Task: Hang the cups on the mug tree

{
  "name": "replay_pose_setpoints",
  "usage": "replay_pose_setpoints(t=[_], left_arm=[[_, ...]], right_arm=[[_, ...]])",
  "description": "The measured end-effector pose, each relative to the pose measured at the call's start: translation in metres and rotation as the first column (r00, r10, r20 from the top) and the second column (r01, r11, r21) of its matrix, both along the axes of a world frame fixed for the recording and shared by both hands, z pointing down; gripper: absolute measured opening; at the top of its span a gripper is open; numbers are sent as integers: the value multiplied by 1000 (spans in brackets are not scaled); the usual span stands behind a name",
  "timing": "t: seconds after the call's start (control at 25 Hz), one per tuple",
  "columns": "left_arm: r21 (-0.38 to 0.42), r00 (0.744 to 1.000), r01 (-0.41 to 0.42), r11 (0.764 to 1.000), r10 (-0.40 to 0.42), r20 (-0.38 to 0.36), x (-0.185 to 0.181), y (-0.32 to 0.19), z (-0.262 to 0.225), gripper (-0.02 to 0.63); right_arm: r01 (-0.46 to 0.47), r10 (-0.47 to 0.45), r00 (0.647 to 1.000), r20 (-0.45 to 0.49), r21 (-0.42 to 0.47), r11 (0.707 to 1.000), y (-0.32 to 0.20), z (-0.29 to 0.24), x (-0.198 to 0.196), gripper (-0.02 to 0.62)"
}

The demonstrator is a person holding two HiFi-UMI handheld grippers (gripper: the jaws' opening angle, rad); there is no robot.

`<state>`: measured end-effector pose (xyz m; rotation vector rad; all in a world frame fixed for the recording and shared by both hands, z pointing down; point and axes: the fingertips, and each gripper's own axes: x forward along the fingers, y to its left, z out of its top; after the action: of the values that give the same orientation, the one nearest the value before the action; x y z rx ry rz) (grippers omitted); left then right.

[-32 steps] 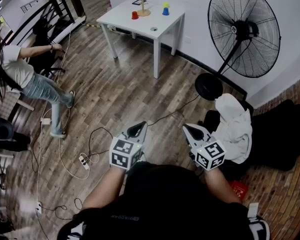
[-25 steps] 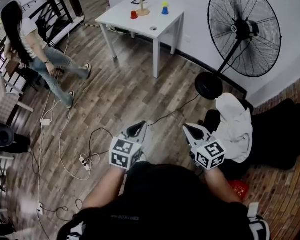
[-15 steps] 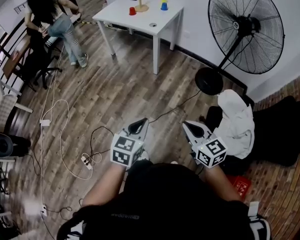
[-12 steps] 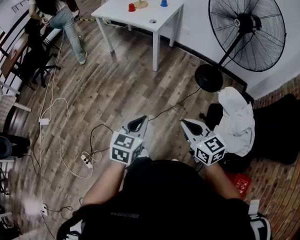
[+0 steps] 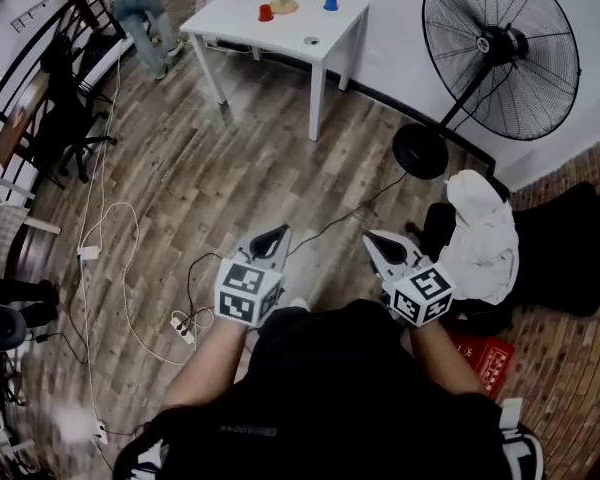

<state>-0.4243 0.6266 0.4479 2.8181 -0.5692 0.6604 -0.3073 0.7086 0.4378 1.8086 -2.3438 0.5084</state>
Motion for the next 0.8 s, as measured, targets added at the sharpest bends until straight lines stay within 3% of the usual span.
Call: replay_pose_setpoints(t=[0.36, 0.8], left_arm=[[-53, 1000, -20, 998, 20, 1, -9, -28, 18, 15], [-82, 998, -2, 997, 7, 57, 38, -99, 36, 15]], right_arm=[[-45, 46, 999, 23, -50, 998, -26, 10, -4, 6], [-40, 44, 996, 74, -53, 998, -104, 25, 50, 6]])
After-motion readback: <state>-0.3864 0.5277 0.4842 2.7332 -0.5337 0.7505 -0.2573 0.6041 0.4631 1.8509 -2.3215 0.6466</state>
